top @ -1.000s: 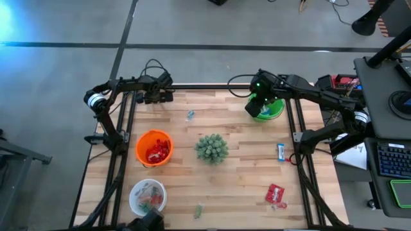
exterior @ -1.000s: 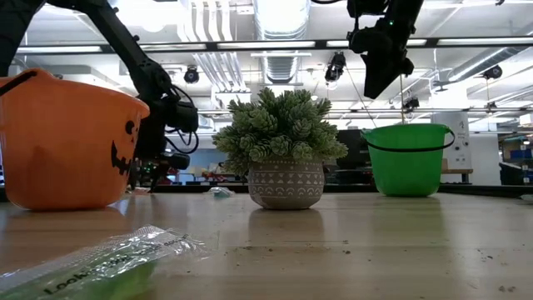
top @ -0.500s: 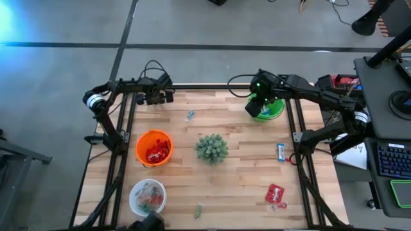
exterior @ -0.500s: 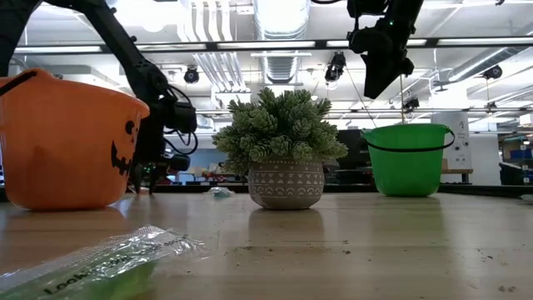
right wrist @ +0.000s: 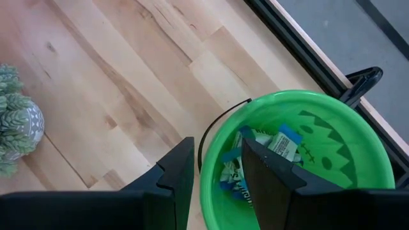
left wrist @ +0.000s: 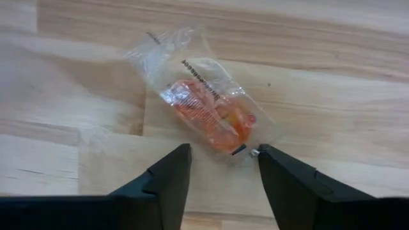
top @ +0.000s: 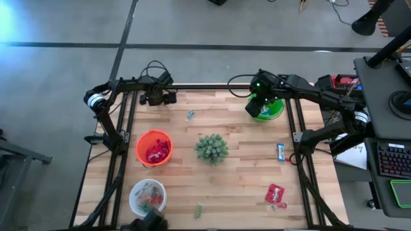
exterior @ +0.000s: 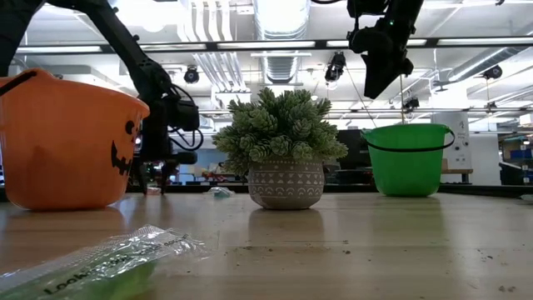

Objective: Sort candy
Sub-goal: Put the orange gummy into the white bucket

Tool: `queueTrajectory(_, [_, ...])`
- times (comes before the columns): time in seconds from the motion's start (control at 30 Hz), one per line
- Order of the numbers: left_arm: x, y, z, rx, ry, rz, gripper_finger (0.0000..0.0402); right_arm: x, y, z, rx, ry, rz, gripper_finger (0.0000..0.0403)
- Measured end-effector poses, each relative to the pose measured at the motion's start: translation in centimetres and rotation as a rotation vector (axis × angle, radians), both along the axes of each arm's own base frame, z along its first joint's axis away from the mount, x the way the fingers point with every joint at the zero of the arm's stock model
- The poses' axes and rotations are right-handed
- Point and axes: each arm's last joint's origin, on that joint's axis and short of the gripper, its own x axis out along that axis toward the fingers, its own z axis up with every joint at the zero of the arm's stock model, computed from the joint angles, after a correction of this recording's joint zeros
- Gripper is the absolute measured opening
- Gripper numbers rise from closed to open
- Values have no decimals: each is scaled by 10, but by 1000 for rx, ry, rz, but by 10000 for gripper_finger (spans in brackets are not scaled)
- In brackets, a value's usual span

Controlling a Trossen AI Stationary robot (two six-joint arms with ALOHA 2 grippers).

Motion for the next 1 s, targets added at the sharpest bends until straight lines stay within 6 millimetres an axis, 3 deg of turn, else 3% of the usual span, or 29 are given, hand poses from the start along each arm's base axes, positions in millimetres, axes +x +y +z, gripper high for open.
queueTrajectory(0.17, [-2,-1,-1,-3,13,1,189,0,0,0,-4,4,11,121])
queueTrajectory(0.63, [-1,1,-2,46,10,63,185,0,0,0,-9,8,23,121])
queueTrajectory(0.8, [0,2,-1,57,8,65,152,0,0,0,-10,9,26,121])
queueTrajectory(1.0, [-1,2,-2,68,16,71,81,0,0,0,-11,8,26,121])
